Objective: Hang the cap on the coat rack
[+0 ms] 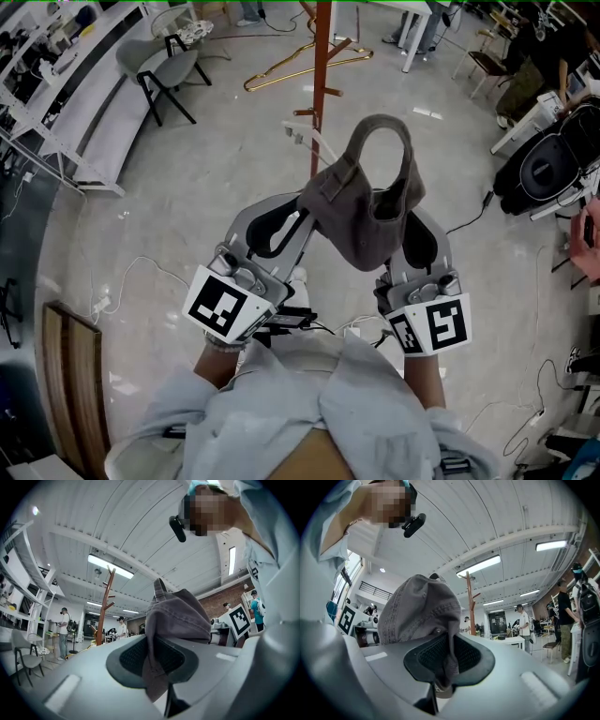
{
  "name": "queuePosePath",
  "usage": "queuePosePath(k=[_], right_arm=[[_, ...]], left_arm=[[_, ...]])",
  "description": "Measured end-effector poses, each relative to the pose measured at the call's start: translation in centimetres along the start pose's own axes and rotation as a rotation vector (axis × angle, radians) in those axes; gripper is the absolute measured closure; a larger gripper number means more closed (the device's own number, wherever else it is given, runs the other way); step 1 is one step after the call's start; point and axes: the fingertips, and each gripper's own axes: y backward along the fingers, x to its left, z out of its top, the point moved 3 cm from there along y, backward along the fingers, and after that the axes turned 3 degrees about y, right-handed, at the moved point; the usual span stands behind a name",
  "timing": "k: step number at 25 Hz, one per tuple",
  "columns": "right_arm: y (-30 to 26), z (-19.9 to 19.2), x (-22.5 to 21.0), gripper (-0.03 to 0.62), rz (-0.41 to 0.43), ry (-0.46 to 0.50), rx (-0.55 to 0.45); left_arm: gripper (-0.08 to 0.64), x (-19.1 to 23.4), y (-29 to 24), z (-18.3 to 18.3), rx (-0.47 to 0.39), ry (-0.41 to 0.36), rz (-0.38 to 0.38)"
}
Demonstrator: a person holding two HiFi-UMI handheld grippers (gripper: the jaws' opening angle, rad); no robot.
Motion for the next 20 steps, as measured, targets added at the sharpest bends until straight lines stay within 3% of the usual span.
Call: queuePosePath(k=[20], right_arm=[[-12.4,-1.4,-5.7,0.546,-0.044,0.012,0.01]], left_arm=[[0.508,10.9,-9.3,-1.2,-0.015,0.017,-0.041]])
